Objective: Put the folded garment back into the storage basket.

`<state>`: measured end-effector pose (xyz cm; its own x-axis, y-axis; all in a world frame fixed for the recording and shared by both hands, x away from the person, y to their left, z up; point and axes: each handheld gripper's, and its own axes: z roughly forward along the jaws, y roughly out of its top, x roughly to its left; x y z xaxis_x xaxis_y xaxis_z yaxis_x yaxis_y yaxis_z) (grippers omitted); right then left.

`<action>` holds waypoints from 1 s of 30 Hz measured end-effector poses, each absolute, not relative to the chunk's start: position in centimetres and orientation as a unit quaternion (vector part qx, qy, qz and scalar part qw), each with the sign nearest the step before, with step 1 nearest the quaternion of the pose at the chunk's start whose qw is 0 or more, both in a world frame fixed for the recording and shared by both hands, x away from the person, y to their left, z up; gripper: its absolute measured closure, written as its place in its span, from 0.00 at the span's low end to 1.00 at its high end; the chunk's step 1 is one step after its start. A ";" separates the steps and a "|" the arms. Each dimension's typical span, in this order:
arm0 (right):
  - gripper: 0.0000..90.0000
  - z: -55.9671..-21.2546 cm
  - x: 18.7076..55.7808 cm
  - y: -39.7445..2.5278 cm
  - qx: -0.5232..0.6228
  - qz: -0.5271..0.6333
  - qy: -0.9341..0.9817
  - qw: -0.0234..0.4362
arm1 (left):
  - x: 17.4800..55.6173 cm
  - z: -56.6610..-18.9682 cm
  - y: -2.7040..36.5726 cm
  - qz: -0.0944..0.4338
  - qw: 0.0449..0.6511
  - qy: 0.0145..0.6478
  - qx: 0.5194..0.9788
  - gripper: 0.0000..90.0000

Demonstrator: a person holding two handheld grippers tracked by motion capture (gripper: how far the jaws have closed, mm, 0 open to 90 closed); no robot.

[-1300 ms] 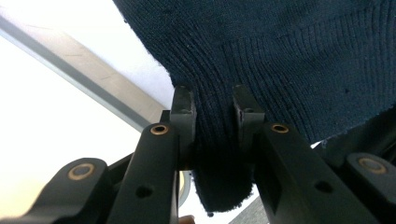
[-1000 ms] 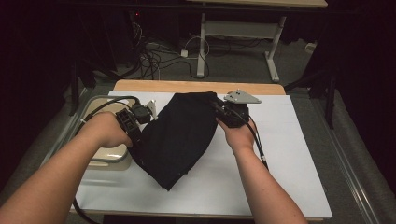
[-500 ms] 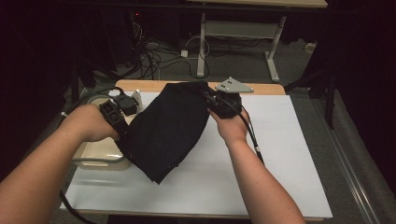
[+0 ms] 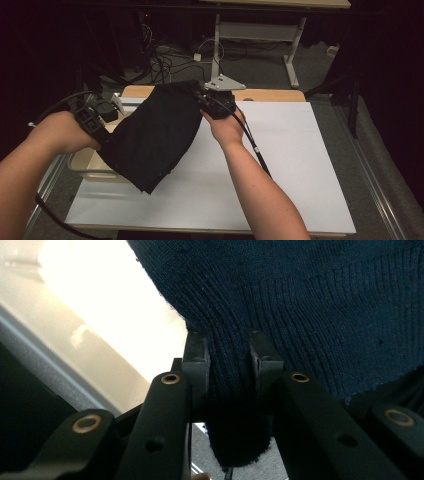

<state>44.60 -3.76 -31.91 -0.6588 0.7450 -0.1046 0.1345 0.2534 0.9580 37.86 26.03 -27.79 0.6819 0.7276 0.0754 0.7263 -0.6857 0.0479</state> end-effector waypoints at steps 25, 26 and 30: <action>0.89 -34.0 47.6 5.1 0.266 0.525 0.761 0.272 | 37.3 -30.9 33.9 0.041 0.018 0.455 0.889 0.80; 0.90 -34.0 47.8 5.5 0.265 0.525 0.761 0.272 | 37.3 -30.9 34.2 0.042 0.019 0.459 0.887 0.80; 0.90 -33.6 48.4 6.8 0.259 0.527 0.763 0.271 | 37.1 -30.7 35.4 0.049 0.024 0.471 0.881 0.80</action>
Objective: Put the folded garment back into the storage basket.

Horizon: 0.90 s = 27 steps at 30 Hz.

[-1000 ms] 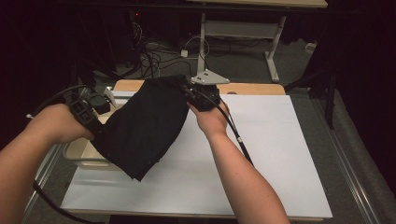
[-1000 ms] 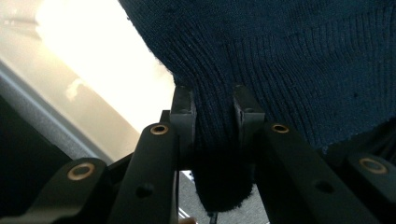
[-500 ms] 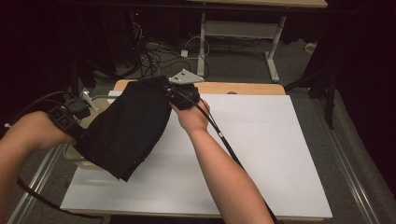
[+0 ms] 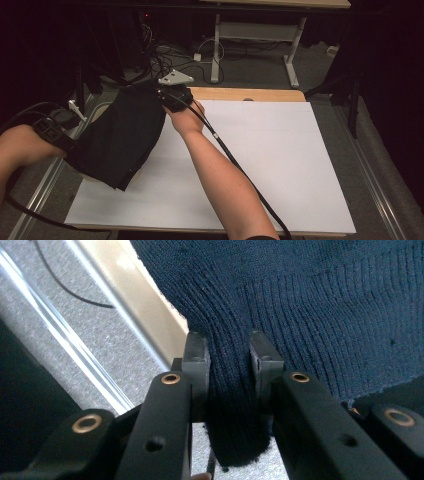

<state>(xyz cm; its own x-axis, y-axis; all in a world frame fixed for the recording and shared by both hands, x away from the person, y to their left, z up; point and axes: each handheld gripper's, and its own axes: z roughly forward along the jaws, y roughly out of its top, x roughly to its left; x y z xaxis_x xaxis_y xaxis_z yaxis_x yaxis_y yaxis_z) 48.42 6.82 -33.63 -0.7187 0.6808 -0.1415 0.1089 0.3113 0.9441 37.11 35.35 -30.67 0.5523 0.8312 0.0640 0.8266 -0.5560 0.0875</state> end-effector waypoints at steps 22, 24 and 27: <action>0.89 -37.6 53.2 13.1 0.256 0.482 0.805 0.235 | 34.7 -33.3 38.0 0.031 0.042 0.498 0.866 0.80; 0.89 -37.4 53.4 12.8 0.254 0.481 0.806 0.233 | 34.5 -33.3 37.6 0.030 0.044 0.495 0.867 0.80; 0.87 -37.5 53.5 12.3 0.256 0.477 0.812 0.220 | 34.3 -33.5 37.4 0.026 0.038 0.493 0.869 0.80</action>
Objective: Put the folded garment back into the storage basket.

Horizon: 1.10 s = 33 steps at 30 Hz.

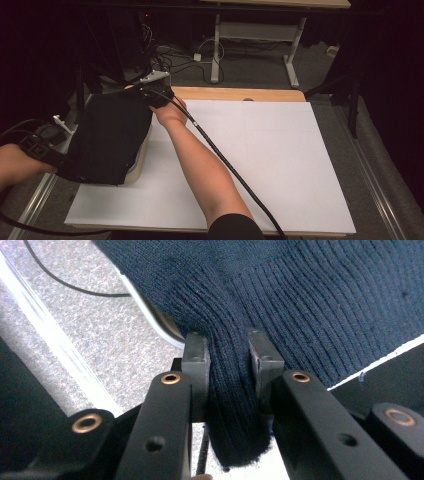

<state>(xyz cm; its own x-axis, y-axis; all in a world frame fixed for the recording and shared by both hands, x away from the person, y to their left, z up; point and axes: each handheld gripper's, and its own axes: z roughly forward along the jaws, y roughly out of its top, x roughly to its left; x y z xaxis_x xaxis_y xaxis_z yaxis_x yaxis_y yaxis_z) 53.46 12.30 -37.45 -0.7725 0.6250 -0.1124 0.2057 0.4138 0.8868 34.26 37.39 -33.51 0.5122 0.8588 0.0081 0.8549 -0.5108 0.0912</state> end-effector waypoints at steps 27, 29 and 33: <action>0.00 -39.3 47.3 2.1 0.252 0.519 0.796 0.182 | 37.0 -33.3 34.7 0.083 0.076 0.490 0.864 0.50; 0.00 -39.6 46.5 1.2 0.251 0.520 0.795 0.188 | 37.4 -33.7 34.4 0.085 0.071 0.483 0.869 0.57; 0.00 -40.1 44.8 -0.7 0.250 0.517 0.795 0.195 | 38.2 -34.3 33.8 0.088 0.061 0.482 0.869 0.70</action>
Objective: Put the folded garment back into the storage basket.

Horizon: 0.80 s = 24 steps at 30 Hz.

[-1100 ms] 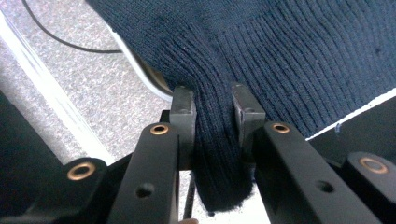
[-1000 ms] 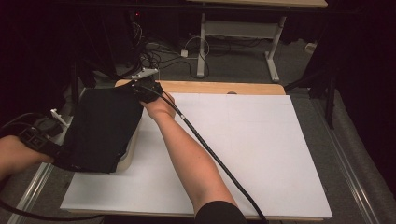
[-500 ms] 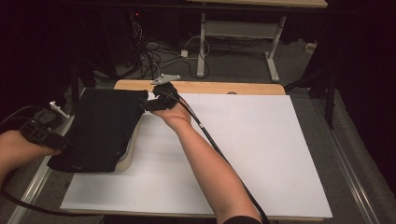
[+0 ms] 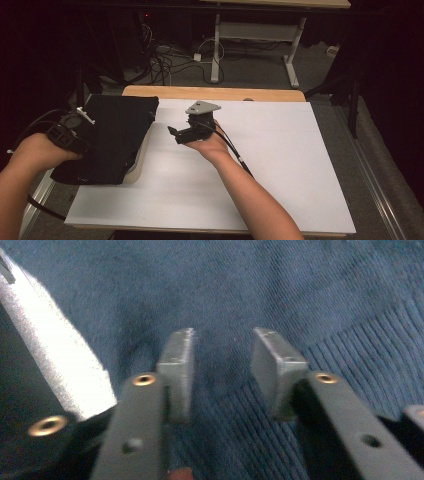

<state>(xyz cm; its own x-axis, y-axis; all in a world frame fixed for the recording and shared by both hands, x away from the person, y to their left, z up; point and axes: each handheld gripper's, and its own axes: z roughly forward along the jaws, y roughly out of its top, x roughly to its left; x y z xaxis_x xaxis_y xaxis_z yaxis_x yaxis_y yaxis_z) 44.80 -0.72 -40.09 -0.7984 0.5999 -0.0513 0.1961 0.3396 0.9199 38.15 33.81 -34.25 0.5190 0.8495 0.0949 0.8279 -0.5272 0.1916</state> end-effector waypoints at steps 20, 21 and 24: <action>0.00 -42.4 36.5 -10.7 0.257 0.515 0.782 0.240 | 39.8 -38.8 33.0 0.085 0.031 0.459 0.884 0.96; 0.00 -42.4 36.1 -11.2 0.258 0.511 0.783 0.242 | 39.9 -38.9 32.9 0.083 0.032 0.459 0.884 0.96; 0.00 -42.8 35.1 -12.6 0.263 0.508 0.782 0.246 | 40.2 -39.3 33.0 0.078 0.035 0.458 0.885 0.96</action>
